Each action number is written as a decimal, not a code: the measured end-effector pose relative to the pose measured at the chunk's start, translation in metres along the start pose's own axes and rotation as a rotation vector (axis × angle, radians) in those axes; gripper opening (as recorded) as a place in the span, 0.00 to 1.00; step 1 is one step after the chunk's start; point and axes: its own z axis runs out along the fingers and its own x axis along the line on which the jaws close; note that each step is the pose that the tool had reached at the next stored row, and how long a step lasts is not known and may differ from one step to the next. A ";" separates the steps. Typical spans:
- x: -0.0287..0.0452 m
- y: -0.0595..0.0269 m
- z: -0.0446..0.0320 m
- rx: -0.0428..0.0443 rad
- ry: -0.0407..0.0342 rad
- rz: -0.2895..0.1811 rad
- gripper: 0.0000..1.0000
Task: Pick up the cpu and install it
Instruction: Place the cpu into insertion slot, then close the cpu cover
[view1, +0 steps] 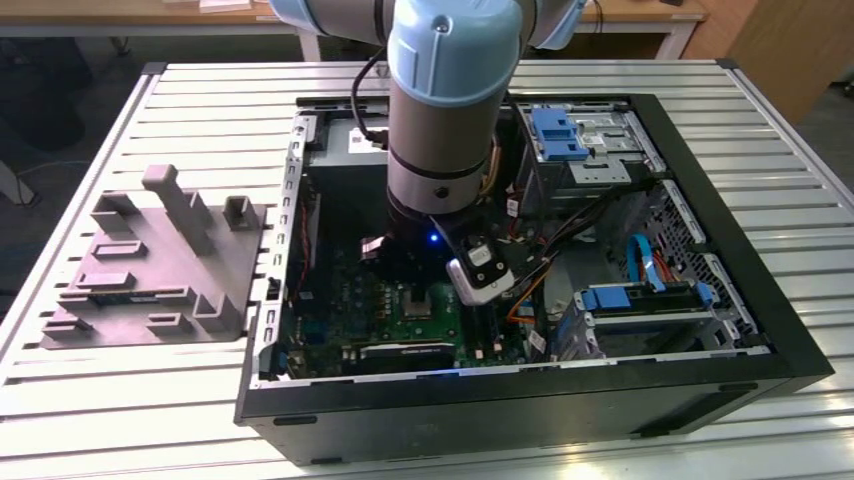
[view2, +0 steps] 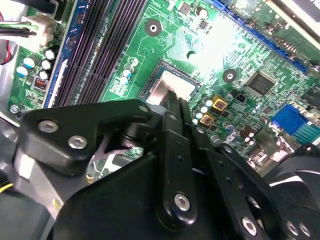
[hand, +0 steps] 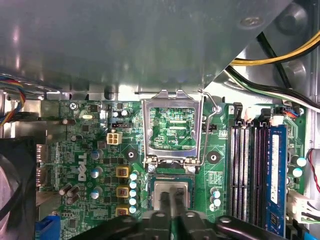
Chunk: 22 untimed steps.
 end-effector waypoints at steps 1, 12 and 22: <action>0.0000 0.0000 -0.0001 0.0001 0.0000 0.000 0.11; 0.0001 0.0000 -0.0018 0.0001 0.0000 0.000 0.11; 0.0010 0.0001 -0.0099 0.0002 -0.0004 0.000 0.11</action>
